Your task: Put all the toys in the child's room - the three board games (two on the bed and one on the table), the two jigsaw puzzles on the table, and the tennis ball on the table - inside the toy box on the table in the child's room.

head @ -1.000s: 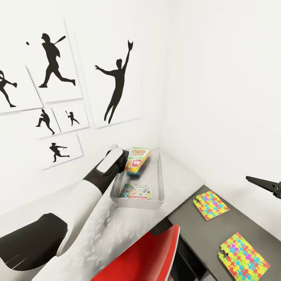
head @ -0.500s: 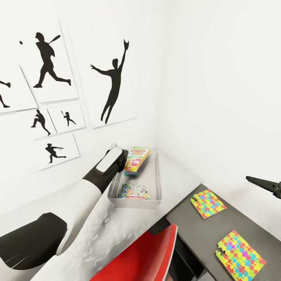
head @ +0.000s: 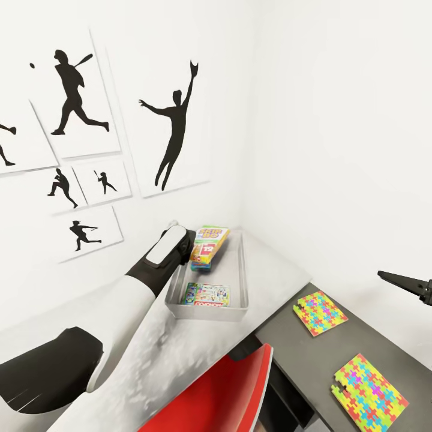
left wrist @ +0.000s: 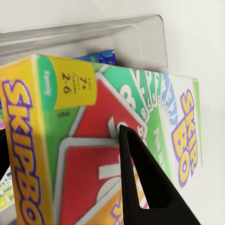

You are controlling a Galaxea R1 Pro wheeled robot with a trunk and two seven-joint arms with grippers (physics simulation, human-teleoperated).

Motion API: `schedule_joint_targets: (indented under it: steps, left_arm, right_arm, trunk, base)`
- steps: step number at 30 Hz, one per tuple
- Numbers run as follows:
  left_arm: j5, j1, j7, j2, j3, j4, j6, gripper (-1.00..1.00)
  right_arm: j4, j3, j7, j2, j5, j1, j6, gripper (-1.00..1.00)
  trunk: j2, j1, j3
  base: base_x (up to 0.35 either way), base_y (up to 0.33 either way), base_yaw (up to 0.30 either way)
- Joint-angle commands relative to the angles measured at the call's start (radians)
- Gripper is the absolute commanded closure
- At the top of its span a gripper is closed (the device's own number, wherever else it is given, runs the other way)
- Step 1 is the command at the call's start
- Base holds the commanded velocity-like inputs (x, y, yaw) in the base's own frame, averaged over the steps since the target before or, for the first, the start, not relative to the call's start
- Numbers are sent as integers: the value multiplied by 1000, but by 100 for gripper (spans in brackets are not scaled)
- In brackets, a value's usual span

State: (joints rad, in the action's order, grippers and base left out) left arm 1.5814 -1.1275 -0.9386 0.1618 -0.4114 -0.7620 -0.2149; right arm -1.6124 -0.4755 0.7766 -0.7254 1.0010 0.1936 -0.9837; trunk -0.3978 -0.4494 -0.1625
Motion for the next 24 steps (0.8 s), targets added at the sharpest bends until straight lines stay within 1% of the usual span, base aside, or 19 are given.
schedule_joint_targets:
  steps: [1, 9, 13, 19, 24]
  left_arm:
    - [8, -1, 2, -1, -3, 0, -9, 100]
    - [8, 2, 2, -2, 3, 1, -9, 100]
    - [8, 3, 2, -2, 19, 1, -9, 100]
    - [8, 3, 2, -2, 28, 1, -9, 100]
    - [8, 4, 1, -4, 32, 1, -9, 100]
  right_arm:
    - [0, -1, 4, 0, -2, 1, -4, -100]
    - [0, 2, 4, 0, -2, 1, -4, -100]
    - [0, 4, 4, 0, -2, 1, -5, -100]
    - [0, 5, 4, 0, -2, 1, -5, -100]
    - [0, 5, 4, 0, -2, 1, -6, -100]
  trunk:
    - [-2, -1, -2]
    - [-2, -1, -2]
    - [-2, -1, -2]
    - [-2, -1, -2]
    - [-2, -1, -2]
  base:
    - [0, 0, -2]
    - [0, 0, -24]
    - [0, 0, -158]
    - [0, 0, -189]
    - [0, 0, -85]
